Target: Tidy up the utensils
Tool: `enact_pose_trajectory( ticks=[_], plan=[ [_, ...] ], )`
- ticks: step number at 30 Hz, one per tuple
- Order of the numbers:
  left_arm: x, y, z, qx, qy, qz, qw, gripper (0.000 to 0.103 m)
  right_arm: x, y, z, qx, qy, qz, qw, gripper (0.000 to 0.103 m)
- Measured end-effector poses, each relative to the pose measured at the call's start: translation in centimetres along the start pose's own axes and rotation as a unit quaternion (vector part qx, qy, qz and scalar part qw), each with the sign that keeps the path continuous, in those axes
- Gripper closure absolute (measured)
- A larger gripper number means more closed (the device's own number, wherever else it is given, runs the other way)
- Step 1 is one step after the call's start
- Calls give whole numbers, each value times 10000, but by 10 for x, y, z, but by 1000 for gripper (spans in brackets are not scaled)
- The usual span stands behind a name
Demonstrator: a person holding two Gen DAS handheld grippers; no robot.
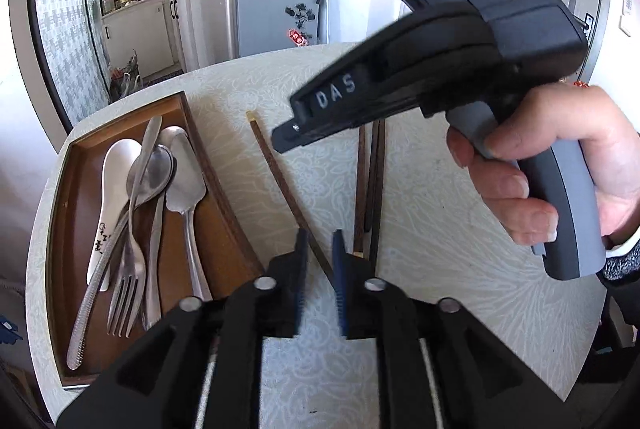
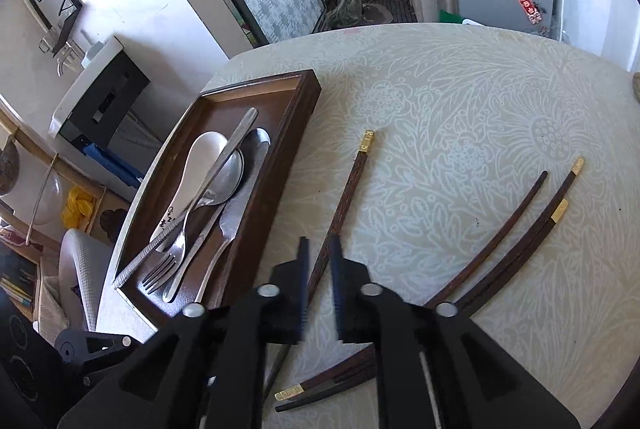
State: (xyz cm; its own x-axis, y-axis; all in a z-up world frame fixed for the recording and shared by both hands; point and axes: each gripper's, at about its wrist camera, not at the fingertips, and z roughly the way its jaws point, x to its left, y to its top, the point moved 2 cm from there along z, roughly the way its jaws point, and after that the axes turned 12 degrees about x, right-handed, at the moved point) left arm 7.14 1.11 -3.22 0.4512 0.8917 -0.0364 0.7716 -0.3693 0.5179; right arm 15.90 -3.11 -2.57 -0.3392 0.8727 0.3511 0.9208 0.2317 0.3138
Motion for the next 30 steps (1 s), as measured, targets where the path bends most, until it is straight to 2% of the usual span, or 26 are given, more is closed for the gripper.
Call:
enact_pose_trajectory(
  ticks=[3,5,14,15,16,18,19,20,25,28,30],
  plan=[
    [-6,-5,3,76,39,202,9998,68,-2,0,0,-26,64,50,10000,68],
    [-8,-5,6,81,130,231,9996,55,-4,-1,-1,-55,91,67,9999,66],
    [-6,15,32,263,433,65,9987,55,-22,-1,-7,-190,111,192,9996,65],
    [-6,16,34,316,430,25,9986,57,-25,-1,-8,-200,107,209,9995,65],
    [-6,17,38,381,460,-16,9982,65,-28,-2,-9,-204,117,226,9995,65],
    [-7,17,42,328,834,14,9960,74,-33,-2,-10,-215,132,265,9993,65],
    [-7,15,42,312,942,14,9951,87,-36,-3,-11,-222,144,283,9993,65],
    [-6,15,45,379,802,-20,9961,96,-39,-4,-11,-225,168,300,9992,65],
    [-6,16,46,373,857,-63,9956,96,-46,-8,-9,-195,245,334,9990,65],
    [0,15,43,304,620,-245,9973,98,-49,-8,-6,-138,400,404,9983,63],
    [2,16,39,202,562,-348,9976,103,-50,-6,-4,-117,468,431,9979,60]
  ],
)
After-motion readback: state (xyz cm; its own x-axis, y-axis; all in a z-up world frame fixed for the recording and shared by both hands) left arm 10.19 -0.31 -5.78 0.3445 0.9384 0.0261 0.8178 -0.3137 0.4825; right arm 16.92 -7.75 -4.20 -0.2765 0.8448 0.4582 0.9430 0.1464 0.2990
